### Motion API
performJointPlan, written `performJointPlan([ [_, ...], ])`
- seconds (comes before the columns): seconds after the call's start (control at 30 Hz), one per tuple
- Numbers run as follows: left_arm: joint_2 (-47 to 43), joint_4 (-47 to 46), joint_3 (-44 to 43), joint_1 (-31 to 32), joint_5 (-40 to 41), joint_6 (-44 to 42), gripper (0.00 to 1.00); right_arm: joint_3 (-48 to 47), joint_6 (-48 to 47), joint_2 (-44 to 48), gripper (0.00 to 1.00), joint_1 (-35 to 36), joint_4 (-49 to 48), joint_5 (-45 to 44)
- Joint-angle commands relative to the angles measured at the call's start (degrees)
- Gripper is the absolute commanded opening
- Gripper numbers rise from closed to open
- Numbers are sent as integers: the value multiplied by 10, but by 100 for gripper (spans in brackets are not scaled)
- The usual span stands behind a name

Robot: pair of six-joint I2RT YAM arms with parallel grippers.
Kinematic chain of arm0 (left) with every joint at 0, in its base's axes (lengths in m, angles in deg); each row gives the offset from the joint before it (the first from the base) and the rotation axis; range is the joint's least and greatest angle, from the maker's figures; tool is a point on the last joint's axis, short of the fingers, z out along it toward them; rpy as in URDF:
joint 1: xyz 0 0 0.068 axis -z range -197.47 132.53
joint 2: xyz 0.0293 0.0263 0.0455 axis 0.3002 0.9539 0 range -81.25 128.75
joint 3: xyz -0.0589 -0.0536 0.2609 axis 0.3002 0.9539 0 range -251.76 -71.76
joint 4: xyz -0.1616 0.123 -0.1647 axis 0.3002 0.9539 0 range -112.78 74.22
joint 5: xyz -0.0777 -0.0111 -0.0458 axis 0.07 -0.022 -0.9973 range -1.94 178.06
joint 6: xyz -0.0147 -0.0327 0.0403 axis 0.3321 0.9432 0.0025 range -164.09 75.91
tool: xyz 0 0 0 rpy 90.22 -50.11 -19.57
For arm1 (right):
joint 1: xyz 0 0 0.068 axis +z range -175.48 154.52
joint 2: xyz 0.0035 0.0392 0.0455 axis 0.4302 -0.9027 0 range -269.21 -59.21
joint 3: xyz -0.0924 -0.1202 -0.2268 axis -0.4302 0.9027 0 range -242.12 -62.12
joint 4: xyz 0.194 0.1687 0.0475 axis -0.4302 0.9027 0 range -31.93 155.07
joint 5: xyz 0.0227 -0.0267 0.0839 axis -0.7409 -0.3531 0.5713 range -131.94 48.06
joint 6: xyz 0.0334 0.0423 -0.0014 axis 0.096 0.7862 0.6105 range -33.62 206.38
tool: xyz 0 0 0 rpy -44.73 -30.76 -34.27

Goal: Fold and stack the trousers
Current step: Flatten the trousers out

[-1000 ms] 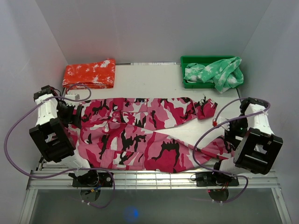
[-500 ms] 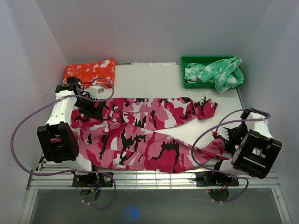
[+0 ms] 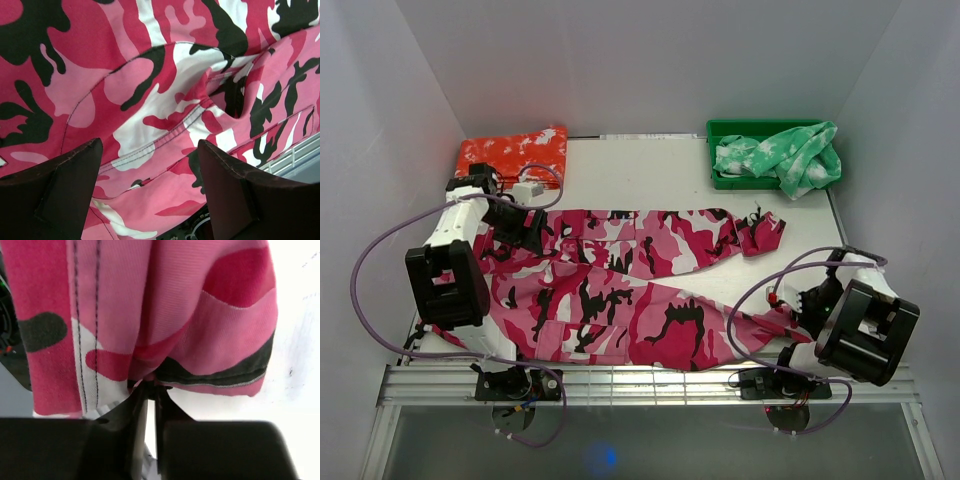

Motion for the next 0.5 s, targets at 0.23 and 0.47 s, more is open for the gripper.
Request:
performJointPlan([
  [0.23, 14, -17, -26, 2, -12, 0, 85, -230, 40, 11, 8, -17, 133, 29],
  [0.47, 27, -19, -34, 2, -16, 8, 84, -298, 9, -46, 8, 13, 132, 25],
])
